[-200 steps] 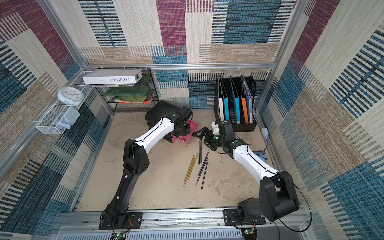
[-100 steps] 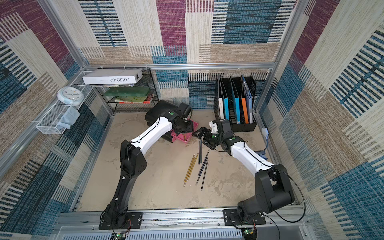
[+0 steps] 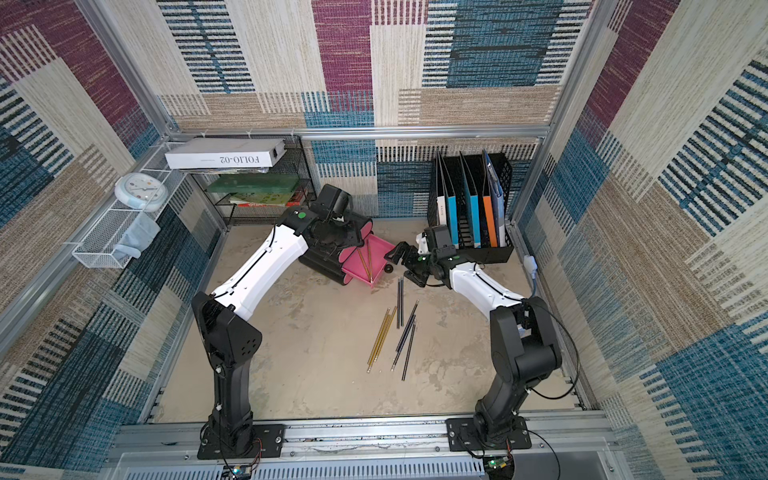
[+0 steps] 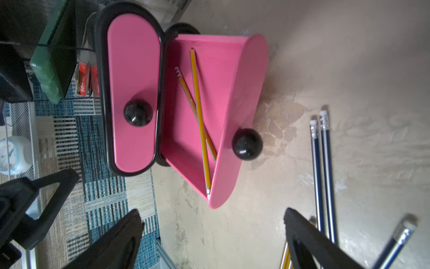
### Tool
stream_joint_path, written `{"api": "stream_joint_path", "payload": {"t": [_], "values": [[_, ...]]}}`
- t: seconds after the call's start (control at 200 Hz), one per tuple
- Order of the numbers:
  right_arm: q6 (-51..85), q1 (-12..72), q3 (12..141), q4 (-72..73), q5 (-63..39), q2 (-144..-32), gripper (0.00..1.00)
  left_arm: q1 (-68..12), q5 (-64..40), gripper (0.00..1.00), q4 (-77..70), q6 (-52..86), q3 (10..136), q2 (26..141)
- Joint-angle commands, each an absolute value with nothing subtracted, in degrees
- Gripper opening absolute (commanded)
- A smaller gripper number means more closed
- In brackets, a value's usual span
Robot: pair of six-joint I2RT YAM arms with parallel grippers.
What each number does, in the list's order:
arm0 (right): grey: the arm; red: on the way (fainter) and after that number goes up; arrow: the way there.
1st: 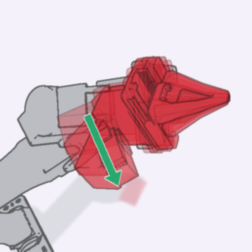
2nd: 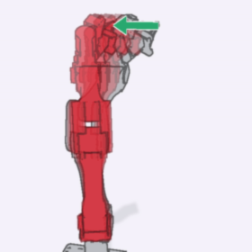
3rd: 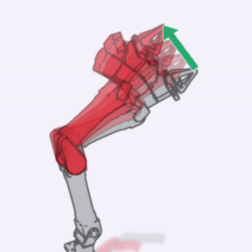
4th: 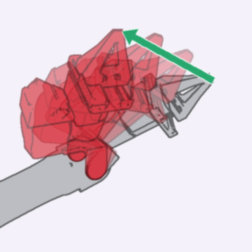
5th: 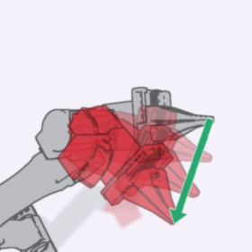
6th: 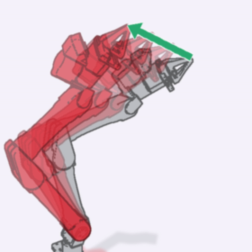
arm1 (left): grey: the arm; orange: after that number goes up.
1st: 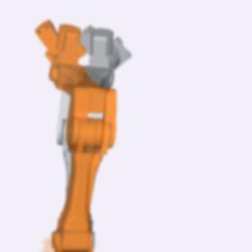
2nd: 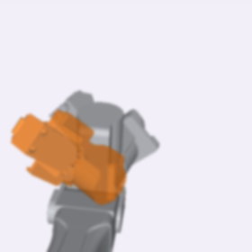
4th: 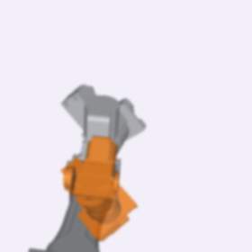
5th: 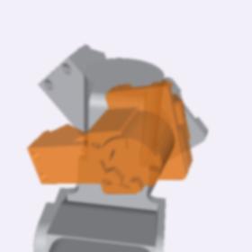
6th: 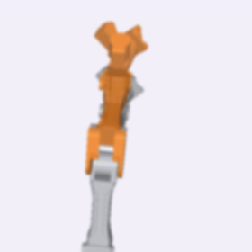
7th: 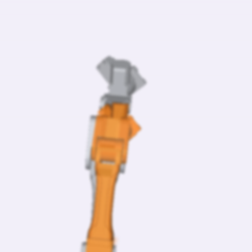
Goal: Please place the pencils in the drawer according to their color
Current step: Open the drawer in the storage box.
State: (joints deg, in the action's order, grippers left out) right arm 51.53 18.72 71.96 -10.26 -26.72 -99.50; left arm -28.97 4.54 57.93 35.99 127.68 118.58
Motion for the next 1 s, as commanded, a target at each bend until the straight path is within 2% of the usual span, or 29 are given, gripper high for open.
{"api": "stream_joint_path", "payload": {"t": [0.0,0.205,0.431,0.616,0.776,0.992], "values": [[50.6,18.7,75.2,-14.8,-24.3,-102.6,0.98,-26.3,4.9,0.68,63.3,32.3,131.4,121.7],[49.3,19.2,81.7,-18.5,-23.1,-108.2,0.98,-22.7,4.8,0.67,66.3,28.9,137.9,127.1],[48.9,20.3,87.3,-23.6,-20.1,-113.4,0.98,-21.3,5.2,0.67,67.0,27.2,137.5,129.1],[47.2,22.1,92.6,-32.5,-12.8,-116.4,0.98,-20.9,4.5,0.66,66.9,27.1,136.0,129.3],[46.0,22.7,90.7,-36.2,-8.7,-115.4,0.98,-20.8,4.1,0.66,66.9,26.4,136.2,129.4],[45.5,23.4,84.5,-35.9,-9.1,-112.3,0.97,-20.7,3.6,0.66,66.9,25.7,136.4,129.5]]}}
